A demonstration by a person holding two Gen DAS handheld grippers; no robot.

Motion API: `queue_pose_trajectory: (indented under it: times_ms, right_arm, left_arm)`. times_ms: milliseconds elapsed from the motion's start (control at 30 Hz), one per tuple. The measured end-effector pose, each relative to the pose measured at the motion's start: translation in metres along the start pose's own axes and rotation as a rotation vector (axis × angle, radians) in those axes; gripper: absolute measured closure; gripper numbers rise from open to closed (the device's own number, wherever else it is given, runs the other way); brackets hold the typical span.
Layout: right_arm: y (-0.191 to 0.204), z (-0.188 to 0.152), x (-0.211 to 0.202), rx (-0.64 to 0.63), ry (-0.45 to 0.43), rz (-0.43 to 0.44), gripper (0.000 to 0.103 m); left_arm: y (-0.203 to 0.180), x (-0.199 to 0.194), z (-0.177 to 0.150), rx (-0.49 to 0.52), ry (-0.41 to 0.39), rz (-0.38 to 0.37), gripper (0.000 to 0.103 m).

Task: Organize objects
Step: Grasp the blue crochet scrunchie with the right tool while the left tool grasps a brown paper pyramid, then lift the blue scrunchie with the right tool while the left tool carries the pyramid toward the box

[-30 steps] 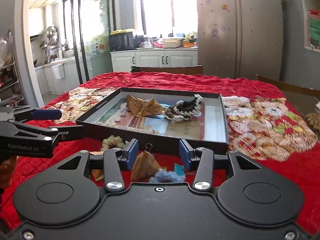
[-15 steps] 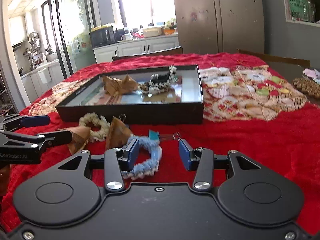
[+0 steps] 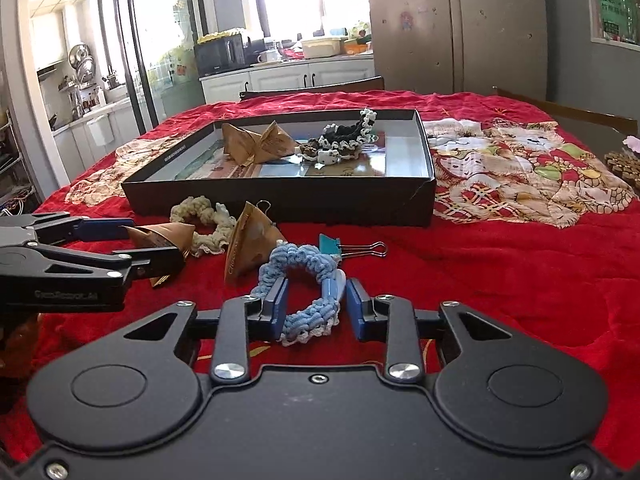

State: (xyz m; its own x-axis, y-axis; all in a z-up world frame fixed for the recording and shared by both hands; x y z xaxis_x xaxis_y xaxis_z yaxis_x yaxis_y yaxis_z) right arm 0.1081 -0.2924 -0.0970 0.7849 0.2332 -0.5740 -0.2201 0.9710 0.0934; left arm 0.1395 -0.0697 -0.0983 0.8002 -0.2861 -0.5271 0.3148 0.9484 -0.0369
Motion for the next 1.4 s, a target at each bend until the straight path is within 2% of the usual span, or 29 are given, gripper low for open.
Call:
queue_pose_trajectory:
  times_ms: [267,567,900,1400]
  right_arm:
    - [-0.006,0.002,0.008,0.036,0.021,-0.009,0.076]
    - [0.000,0.000,0.013,-0.001,0.035,-0.024,0.080]
    - [0.000,-0.001,0.014,-0.017,0.036,-0.034,0.087]
    - [0.000,0.000,0.011,-0.017,0.032,-0.036,0.090]
  left_arm:
    - [0.004,0.011,-0.003,-0.035,0.034,-0.006,0.029]
    - [0.004,0.014,-0.005,-0.051,0.058,-0.026,0.054]
    - [0.003,0.013,-0.005,-0.044,0.055,-0.026,0.058]
    - [0.002,0.006,-0.006,-0.038,0.042,-0.024,0.060]
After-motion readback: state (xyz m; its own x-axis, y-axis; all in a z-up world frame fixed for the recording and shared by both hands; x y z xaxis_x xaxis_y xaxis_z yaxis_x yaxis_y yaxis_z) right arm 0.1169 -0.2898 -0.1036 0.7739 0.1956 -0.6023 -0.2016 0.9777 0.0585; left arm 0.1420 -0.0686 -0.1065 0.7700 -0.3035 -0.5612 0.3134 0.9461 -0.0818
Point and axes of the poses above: each gripper's, at about its wrist camera, not at the fingertips, and x roughly the way its jaws point, y to its left, z to its top, the point moved 8 cm from there along x, roughly the way its jaws point, and after that the axes turned 3 degrees about -z, right-handed, at the moved point
